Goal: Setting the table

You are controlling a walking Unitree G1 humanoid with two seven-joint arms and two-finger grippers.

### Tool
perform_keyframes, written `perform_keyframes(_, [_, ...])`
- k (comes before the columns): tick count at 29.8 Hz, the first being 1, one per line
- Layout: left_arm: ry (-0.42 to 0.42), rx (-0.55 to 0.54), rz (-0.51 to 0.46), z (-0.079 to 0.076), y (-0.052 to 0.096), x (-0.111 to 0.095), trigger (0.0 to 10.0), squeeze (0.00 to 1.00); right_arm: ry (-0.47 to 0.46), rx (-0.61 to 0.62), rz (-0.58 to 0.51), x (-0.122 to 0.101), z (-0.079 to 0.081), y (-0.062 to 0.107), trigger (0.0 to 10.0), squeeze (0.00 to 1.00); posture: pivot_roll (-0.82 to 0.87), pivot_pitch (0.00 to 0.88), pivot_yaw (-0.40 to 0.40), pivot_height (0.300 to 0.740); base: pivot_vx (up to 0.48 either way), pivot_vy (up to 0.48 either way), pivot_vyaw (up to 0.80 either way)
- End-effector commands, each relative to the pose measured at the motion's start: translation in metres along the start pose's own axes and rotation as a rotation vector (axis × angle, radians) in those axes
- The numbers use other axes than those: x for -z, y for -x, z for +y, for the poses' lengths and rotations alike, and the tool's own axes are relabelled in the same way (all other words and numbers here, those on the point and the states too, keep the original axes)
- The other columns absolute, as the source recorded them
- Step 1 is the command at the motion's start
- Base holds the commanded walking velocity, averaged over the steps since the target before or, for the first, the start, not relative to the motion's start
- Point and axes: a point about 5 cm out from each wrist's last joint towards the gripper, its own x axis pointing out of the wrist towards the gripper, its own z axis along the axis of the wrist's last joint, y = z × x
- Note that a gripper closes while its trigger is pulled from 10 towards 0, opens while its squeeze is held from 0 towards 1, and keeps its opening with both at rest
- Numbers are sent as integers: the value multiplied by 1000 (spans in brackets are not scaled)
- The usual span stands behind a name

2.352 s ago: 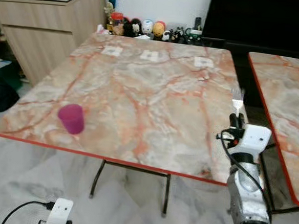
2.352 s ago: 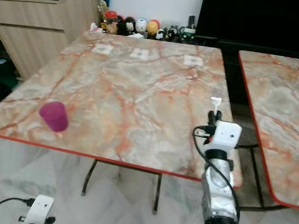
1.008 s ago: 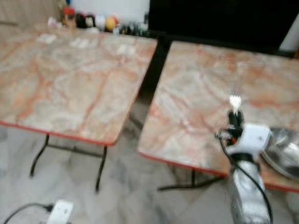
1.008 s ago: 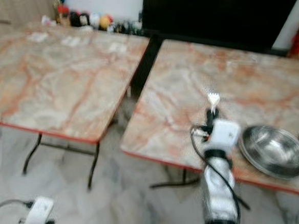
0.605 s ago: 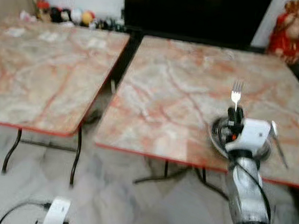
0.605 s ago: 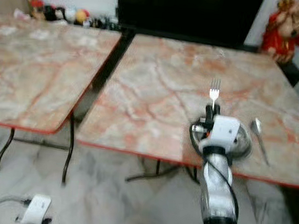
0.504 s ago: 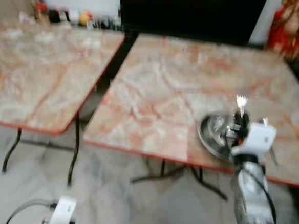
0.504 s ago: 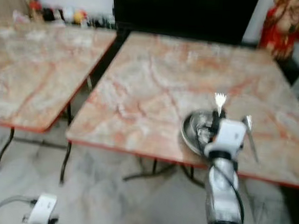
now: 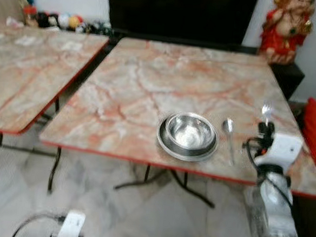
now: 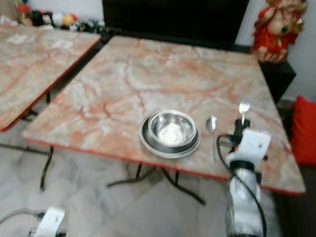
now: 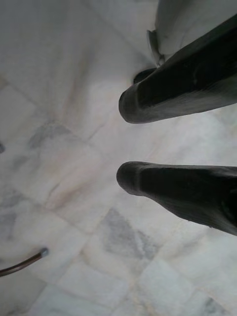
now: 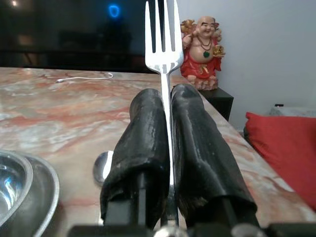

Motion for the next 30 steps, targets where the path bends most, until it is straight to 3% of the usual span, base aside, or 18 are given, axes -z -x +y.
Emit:
perform_keyframes(1, [-9,-14,11,6,1,2,10000,0,-10,-1,-21,-5,5,-3,10000,0,80,0,-3,740,0,0,0])
perform_keyframes(10, [0,-5,12,6,1,4,10000,0,-8,-2,-14,-2,3,0,10000,0,76,0,-5,740,0,0,0])
perform_keyframes(30, [14,7,0,3,1,1,10000,0,-10,-6,-36,-10,7,-6,10000,0,68,0,-2,740,309,0,0])
